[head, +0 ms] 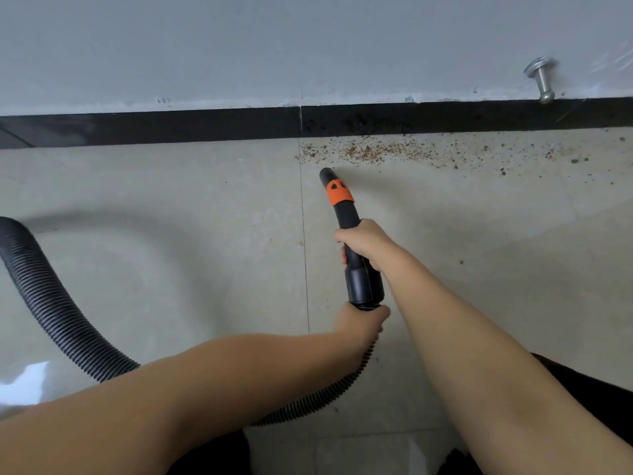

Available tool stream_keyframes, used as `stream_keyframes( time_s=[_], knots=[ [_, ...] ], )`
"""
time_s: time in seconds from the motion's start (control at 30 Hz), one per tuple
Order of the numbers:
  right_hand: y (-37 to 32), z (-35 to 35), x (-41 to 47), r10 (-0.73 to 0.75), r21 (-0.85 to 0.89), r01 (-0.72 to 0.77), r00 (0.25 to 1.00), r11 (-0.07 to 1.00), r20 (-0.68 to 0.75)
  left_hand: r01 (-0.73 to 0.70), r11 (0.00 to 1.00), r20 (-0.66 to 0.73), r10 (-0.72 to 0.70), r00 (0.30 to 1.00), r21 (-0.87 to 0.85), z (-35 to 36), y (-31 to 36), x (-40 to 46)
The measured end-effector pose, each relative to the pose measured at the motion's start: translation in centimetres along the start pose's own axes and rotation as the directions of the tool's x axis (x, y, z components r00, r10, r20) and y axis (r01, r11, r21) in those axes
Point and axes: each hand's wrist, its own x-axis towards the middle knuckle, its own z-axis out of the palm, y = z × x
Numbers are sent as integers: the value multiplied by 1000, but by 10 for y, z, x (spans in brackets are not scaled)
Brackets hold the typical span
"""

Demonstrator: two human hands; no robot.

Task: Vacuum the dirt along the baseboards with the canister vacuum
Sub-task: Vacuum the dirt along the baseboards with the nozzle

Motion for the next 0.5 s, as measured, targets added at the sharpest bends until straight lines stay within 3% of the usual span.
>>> stream_keyframes(
  time_s=[0.23, 0.4, 0.5],
  knots=[
    [-3, -5, -9, 31, 242, -65, 990, 968, 141, -30, 996, 23, 28, 999, 80, -21, 8, -6],
    [21, -33, -15, 78, 394, -61, 997, 917, -28, -52, 985, 152, 27, 988, 164, -3, 10, -8],
    [26, -51, -15, 114, 379, -72, 989, 923, -90, -41, 984, 183, 8, 983, 174, 14, 13, -7]
  ],
)
